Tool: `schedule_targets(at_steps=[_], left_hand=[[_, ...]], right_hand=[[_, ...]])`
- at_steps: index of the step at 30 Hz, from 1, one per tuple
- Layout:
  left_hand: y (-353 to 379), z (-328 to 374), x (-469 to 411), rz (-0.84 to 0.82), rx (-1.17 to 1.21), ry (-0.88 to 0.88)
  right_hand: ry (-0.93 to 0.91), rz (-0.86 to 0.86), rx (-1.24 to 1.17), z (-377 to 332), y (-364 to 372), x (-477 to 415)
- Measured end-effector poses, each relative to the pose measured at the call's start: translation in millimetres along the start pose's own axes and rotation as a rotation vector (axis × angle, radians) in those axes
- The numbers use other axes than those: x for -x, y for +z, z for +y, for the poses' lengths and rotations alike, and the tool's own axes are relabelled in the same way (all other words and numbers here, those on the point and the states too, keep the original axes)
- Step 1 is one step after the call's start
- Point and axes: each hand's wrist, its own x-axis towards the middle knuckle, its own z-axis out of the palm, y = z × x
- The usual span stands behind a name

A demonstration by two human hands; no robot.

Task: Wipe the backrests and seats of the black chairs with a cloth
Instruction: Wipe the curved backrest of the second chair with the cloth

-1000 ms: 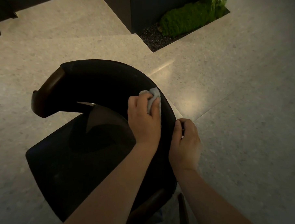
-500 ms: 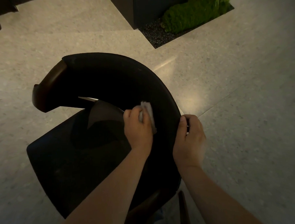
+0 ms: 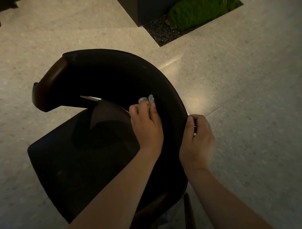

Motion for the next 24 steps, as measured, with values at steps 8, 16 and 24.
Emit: schedule_targets(at_steps=[8,16,24], left_hand=[[6,-28,-1,-0.033,0.042,-0.206],[-21,-87,3,-0.167,-0.077,-0.487],[-1,-50,13,-0.12,0.019,-0.217]], right_hand=[[-0.001,-0.019,-0.028,1,0,0],[0.001,-0.023,-0.046,2,0,0],[-0.003,-0.031,-0.048,3,-1,0]])
